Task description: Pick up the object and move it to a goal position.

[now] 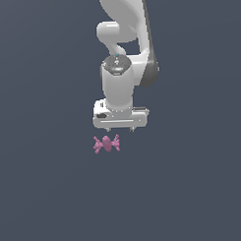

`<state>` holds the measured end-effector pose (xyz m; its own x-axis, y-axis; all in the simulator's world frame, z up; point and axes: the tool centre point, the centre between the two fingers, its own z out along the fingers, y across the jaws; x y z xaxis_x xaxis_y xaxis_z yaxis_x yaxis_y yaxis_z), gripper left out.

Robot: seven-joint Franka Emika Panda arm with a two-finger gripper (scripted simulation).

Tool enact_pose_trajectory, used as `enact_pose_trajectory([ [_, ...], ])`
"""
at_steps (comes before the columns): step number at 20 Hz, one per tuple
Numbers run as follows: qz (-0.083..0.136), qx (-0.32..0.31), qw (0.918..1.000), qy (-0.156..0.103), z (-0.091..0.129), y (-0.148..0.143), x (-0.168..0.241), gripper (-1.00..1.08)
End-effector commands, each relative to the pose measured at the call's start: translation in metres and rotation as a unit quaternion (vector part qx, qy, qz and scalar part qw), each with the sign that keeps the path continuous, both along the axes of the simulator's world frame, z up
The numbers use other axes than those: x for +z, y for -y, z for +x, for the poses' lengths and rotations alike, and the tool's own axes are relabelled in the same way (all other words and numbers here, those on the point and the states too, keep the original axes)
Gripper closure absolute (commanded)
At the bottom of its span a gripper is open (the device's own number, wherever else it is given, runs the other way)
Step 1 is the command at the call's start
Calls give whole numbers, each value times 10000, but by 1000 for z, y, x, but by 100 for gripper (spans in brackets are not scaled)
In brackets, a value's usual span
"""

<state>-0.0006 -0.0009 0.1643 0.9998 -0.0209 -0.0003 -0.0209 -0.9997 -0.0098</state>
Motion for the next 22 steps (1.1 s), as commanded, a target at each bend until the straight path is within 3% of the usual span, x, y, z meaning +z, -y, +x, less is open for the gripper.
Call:
enact_pose_trajectory([
  [1,1,-122,9999,-3,0,1,-1,-92],
  [12,4,-1210,9927,-27,2,11,-5,-92],
  [17,4,-1936,9811,-40,3,17,-7,-92],
  [22,0,-2660,9640,-51,4,24,-10,-92],
])
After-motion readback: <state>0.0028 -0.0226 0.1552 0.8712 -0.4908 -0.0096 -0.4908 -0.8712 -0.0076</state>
